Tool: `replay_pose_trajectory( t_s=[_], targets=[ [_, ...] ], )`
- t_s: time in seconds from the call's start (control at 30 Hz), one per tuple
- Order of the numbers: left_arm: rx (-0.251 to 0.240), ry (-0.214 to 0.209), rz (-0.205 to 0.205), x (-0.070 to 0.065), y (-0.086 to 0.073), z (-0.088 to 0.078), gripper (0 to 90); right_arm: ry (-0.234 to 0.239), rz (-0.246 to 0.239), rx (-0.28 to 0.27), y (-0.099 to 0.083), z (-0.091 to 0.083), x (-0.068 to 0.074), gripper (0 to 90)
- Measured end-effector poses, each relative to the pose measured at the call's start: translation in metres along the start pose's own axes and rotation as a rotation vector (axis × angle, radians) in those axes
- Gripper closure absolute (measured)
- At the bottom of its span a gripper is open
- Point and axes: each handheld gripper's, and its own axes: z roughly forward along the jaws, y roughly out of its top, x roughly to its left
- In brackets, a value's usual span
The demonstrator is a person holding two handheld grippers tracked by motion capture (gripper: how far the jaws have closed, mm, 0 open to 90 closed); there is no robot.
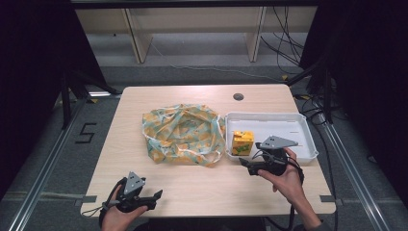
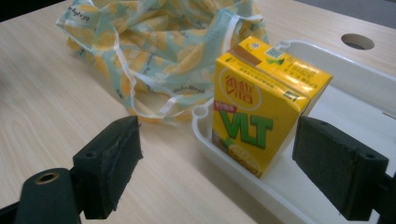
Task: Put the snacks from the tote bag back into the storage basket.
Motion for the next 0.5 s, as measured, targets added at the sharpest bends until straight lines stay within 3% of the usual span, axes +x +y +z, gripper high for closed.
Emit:
replay_pose_trajectory(
  t_s=[0.17, 0.27, 0.3, 0.43, 0.47, 0.5],
  targets=[
    [0.011, 0.0, 0.004, 0.0, 0.0, 0.0, 22.8, 0.001, -0.029, 0.007, -0.007, 0.003, 0.002, 16.4],
    [0.011, 0.0, 0.001, 0.0, 0.0, 0.0, 22.8, 0.01, -0.018, 0.013, -0.011, 0.004, 0.005, 16.4],
    [0.01, 0.001, 0.0, 0.0, 0.0, 0.0, 22.8, 0.001, -0.049, 0.004, -0.011, 0.004, 0.004, 16.4],
    [0.009, -0.001, 0.0, 0.0, 0.0, 0.0, 22.8, 0.007, -0.015, 0.016, -0.014, 0.002, 0.007, 16.3],
    [0.01, -0.003, -0.001, 0.0, 0.0, 0.0, 22.8, 0.01, -0.04, 0.01, -0.014, 0.003, 0.006, 16.4],
    [0.014, -0.001, 0.002, 0.0, 0.0, 0.001, 22.7, 0.012, -0.001, 0.014, -0.016, 0.003, 0.01, 16.4]
  ],
)
